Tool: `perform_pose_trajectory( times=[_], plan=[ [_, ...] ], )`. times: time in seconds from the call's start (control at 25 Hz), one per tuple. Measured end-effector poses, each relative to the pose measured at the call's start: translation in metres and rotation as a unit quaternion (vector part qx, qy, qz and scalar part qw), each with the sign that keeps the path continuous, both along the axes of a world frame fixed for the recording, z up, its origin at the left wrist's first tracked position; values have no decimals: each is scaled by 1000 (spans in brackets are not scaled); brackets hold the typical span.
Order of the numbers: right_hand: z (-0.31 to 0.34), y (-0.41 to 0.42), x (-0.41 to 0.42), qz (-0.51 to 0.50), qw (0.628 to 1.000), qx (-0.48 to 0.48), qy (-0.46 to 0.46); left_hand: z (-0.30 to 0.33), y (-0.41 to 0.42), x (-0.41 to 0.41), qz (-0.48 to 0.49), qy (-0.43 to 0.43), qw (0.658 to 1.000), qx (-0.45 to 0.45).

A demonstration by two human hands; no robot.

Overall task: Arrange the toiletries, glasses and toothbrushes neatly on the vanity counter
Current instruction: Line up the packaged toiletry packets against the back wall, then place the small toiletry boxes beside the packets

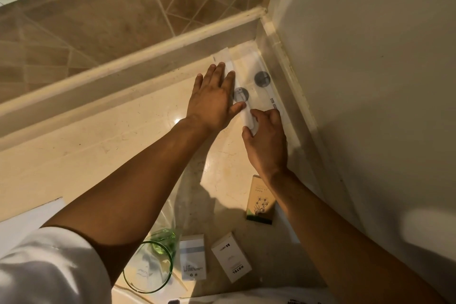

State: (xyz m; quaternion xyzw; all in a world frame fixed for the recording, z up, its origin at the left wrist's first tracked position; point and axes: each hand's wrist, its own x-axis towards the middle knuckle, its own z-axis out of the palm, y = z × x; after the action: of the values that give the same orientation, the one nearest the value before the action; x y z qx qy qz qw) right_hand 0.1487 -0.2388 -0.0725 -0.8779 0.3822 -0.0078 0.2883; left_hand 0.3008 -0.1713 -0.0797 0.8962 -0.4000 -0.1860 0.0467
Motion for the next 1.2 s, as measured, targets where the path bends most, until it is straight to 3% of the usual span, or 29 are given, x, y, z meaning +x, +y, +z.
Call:
perform_pose_trajectory(
  times=[0.36,0.64,1.0,1.2],
  plan=[
    [5,5,-10,5,999,-42,-7,11,14,-19,25,14,999,-18],
    [22,6,-63,12,997,15,-77,39,48,-86,66,39,994,-73],
    [35,30,-147,-15,996,67,-48,60,105,-199,156,137,971,-117],
    [44,69,-175,86,990,103,-45,61,138,-251,255,140,948,-130]
  ],
)
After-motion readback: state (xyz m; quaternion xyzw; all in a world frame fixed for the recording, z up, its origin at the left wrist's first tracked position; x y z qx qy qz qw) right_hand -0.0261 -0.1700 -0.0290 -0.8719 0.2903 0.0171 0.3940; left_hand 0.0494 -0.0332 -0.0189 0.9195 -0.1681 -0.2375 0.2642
